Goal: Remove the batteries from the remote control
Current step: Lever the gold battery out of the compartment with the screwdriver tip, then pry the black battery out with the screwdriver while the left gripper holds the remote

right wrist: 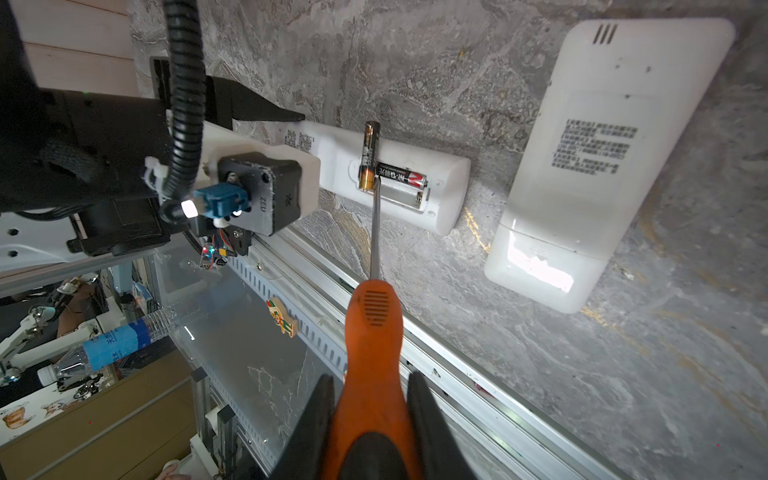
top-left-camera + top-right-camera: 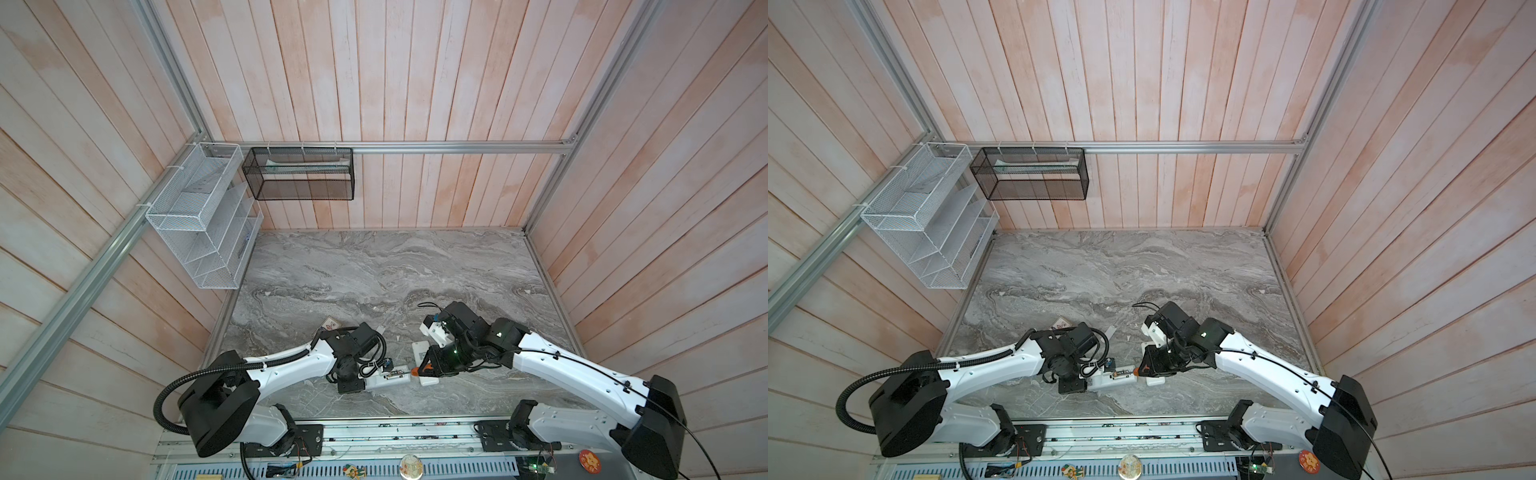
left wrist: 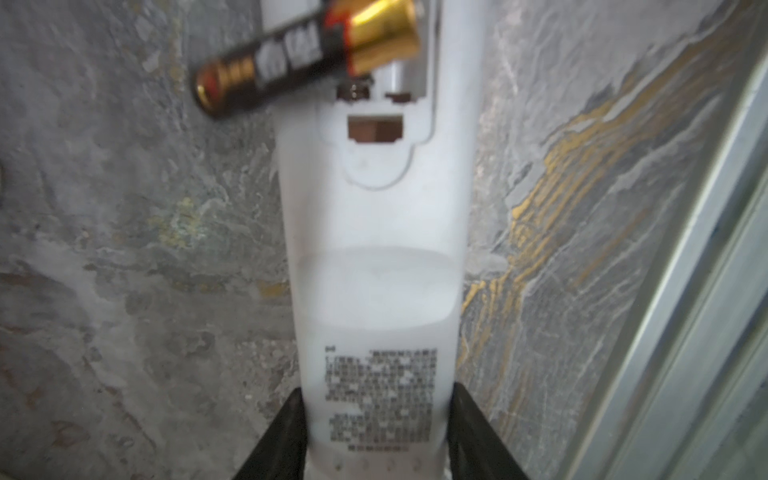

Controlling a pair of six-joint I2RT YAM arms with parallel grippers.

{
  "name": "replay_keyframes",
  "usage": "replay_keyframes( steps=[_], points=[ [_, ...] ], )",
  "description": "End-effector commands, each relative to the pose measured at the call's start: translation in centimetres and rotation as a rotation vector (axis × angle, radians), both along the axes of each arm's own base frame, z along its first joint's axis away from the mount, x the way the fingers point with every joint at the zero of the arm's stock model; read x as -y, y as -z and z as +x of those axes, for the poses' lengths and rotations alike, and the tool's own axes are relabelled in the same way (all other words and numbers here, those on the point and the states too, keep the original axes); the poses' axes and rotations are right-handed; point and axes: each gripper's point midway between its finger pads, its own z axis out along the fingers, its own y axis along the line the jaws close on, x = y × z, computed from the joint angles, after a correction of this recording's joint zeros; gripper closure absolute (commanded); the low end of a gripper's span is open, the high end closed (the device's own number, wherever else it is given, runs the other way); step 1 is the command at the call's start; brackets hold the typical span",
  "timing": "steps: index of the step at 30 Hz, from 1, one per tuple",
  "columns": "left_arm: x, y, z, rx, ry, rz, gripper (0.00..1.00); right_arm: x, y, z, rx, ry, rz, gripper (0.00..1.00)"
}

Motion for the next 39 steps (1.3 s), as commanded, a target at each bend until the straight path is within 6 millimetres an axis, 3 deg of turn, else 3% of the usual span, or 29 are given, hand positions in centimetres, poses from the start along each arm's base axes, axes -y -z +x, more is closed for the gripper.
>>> replay_keyframes(
  steps=[1, 9, 15, 23, 39],
  points=[
    [0.8, -0.6, -0.7, -0.033, 0.025, -0.056, 0.65, -1.1, -1.4, 0.5, 0.026, -0.02, 0.036, 1.0],
    [0.8, -0.5, -0.6, -0.041, 0.019, -0.055, 0.65, -1.1, -2.0, 1.0, 0.055, -0.038, 0.012, 1.0],
    [0.6, -0.4, -0.2, -0.019, 0.013, -0.042, 0.64, 0.8, -2.3, 1.4, 0.085, -0.024, -0.062, 1.0],
    [0.6, -0.4, -0.1, -0.016, 0.009, -0.038, 0.64, 2.7, -1.8, -0.1, 0.023, -0.011, -0.113, 1.0],
    [0.8, -0.5, 0.1, -0.019, -0.009, -0.038, 0.64, 2.2, -1.1, -0.4, -0.017, 0.04, -0.066, 1.0]
  ],
)
